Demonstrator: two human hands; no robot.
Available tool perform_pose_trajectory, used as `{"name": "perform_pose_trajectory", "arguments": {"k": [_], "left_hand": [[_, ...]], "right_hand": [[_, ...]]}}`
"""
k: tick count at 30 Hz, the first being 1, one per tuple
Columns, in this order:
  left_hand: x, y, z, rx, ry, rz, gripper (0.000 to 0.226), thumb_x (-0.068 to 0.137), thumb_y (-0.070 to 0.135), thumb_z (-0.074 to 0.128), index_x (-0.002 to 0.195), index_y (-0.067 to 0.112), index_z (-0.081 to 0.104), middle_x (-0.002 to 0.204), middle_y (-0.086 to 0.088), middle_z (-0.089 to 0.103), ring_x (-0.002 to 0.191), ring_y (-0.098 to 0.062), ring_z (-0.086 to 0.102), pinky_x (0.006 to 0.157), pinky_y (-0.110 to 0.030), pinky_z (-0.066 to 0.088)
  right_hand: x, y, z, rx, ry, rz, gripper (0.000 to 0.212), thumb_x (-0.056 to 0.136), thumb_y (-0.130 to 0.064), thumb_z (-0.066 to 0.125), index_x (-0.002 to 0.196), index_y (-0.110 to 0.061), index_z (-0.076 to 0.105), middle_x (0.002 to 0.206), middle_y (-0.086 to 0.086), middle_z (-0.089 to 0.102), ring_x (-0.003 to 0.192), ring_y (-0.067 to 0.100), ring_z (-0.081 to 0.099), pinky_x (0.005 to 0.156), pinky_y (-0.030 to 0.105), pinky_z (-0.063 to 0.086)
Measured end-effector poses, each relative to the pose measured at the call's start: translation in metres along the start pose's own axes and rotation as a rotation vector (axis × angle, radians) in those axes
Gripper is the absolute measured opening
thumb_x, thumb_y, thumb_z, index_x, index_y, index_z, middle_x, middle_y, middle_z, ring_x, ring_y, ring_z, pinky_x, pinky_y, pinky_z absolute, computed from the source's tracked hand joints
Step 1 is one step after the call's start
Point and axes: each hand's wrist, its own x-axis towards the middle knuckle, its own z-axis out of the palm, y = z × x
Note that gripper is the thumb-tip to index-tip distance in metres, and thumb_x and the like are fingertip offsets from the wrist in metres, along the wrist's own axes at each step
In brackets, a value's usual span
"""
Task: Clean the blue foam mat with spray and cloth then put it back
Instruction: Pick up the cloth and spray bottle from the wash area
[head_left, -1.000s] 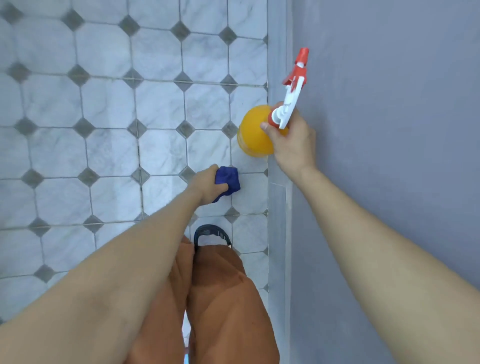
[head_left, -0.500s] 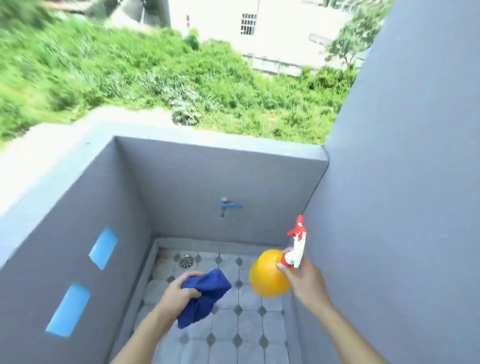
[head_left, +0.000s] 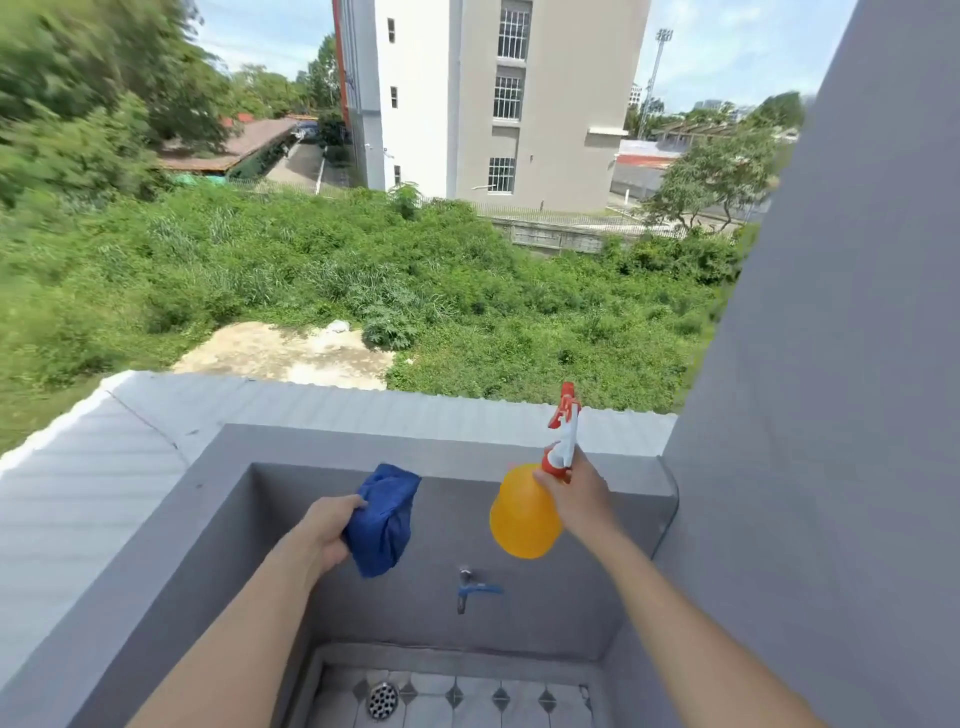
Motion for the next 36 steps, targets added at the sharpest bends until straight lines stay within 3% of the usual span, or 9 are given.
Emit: {"name": "perform_pose_trajectory", "arguments": {"k": [5, 9, 12, 17, 20, 23, 26, 32, 36], "left_hand": [[0.036, 0.047, 0.021, -0.056, -0.156, -0.044, 0.022, 0.093, 0.012, 0.044, 0.085, -0.002, 0.058, 0.072, -0.021, 0.063, 0.066, -0.03, 0.062, 0.068, -0.037, 0.048], [0.089, 0.056, 0.011, -0.044, -0.166, -0.073, 0.039, 0.085, 0.022, 0.07, 0.108, -0.008, 0.061, 0.081, -0.022, 0.069, 0.08, -0.033, 0.066, 0.069, -0.037, 0.053], [0.126, 0.062, 0.006, 0.01, -0.087, -0.03, 0.033, 0.09, 0.017, 0.065, 0.114, -0.006, 0.058, 0.088, -0.02, 0.068, 0.084, -0.031, 0.065, 0.071, -0.037, 0.052], [0.171, 0.078, 0.001, 0.042, -0.043, -0.025, 0.041, 0.098, 0.035, 0.05, 0.117, -0.001, 0.055, 0.112, -0.023, 0.065, 0.096, -0.033, 0.064, 0.082, -0.039, 0.052], [0.182, 0.085, -0.002, -0.012, -0.145, -0.04, 0.06, 0.083, 0.054, 0.065, 0.114, 0.002, 0.058, 0.109, -0.021, 0.069, 0.099, -0.033, 0.067, 0.086, -0.042, 0.054], [0.183, 0.087, 0.002, 0.085, -0.217, -0.029, 0.07, 0.062, 0.032, 0.088, 0.114, -0.002, 0.056, 0.103, -0.024, 0.07, 0.094, -0.034, 0.069, 0.079, -0.042, 0.057], [0.19, 0.087, 0.017, 0.148, -0.179, -0.005, 0.055, 0.071, 0.009, 0.081, 0.115, -0.005, 0.053, 0.103, -0.026, 0.068, 0.091, -0.034, 0.068, 0.073, -0.038, 0.055], [0.205, 0.081, 0.042, 0.351, -0.272, 0.043, 0.018, 0.091, 0.017, 0.059, 0.101, 0.002, 0.058, 0.088, -0.017, 0.069, 0.093, -0.033, 0.066, 0.08, -0.04, 0.054], [0.212, 0.077, 0.055, 0.557, -0.148, 0.153, 0.033, 0.072, 0.031, 0.077, 0.091, 0.011, 0.059, 0.108, -0.008, 0.057, 0.095, -0.025, 0.064, 0.062, -0.033, 0.054]], "right_hand": [[0.076, -0.012, 0.019, -0.008, -0.02, 0.012, 0.021, 0.09, -0.017, 0.064, 0.109, -0.02, 0.056, 0.098, 0.0, 0.064, 0.092, 0.021, 0.058, 0.064, 0.021, 0.04], [0.116, -0.016, 0.045, -0.03, -0.048, 0.049, 0.021, 0.09, -0.018, 0.064, 0.109, -0.019, 0.056, 0.098, 0.002, 0.064, 0.09, 0.021, 0.057, 0.064, 0.022, 0.041], [0.137, -0.018, 0.061, -0.032, -0.011, 0.083, 0.022, 0.09, -0.018, 0.064, 0.111, -0.018, 0.055, 0.096, 0.002, 0.063, 0.088, 0.022, 0.057, 0.064, 0.029, 0.041], [0.16, -0.021, 0.085, -0.047, 0.053, 0.109, 0.018, 0.092, -0.018, 0.061, 0.105, -0.024, 0.051, 0.088, -0.005, 0.061, 0.087, 0.023, 0.058, 0.065, 0.031, 0.042], [0.164, -0.024, 0.089, -0.05, 0.119, 0.118, 0.018, 0.093, -0.017, 0.06, 0.103, -0.024, 0.047, 0.085, -0.006, 0.059, 0.084, 0.024, 0.057, 0.06, 0.028, 0.039], [0.164, -0.023, 0.09, -0.048, 0.144, 0.144, 0.021, 0.093, -0.017, 0.059, 0.107, -0.025, 0.045, 0.092, -0.001, 0.058, 0.087, 0.024, 0.054, 0.066, 0.031, 0.039], [0.165, -0.024, 0.087, -0.048, 0.119, 0.181, 0.024, 0.093, -0.017, 0.059, 0.109, -0.026, 0.044, 0.099, 0.0, 0.058, 0.092, 0.024, 0.054, 0.076, 0.032, 0.041], [0.158, -0.018, 0.084, -0.036, 0.104, 0.19, 0.026, 0.092, -0.017, 0.058, 0.111, -0.029, 0.043, 0.102, -0.003, 0.057, 0.097, 0.022, 0.055, 0.079, 0.032, 0.04], [0.16, -0.017, 0.083, -0.055, 0.092, 0.182, 0.029, 0.093, -0.017, 0.057, 0.116, -0.028, 0.042, 0.1, -0.004, 0.054, 0.092, 0.02, 0.05, 0.078, 0.031, 0.038]]}}
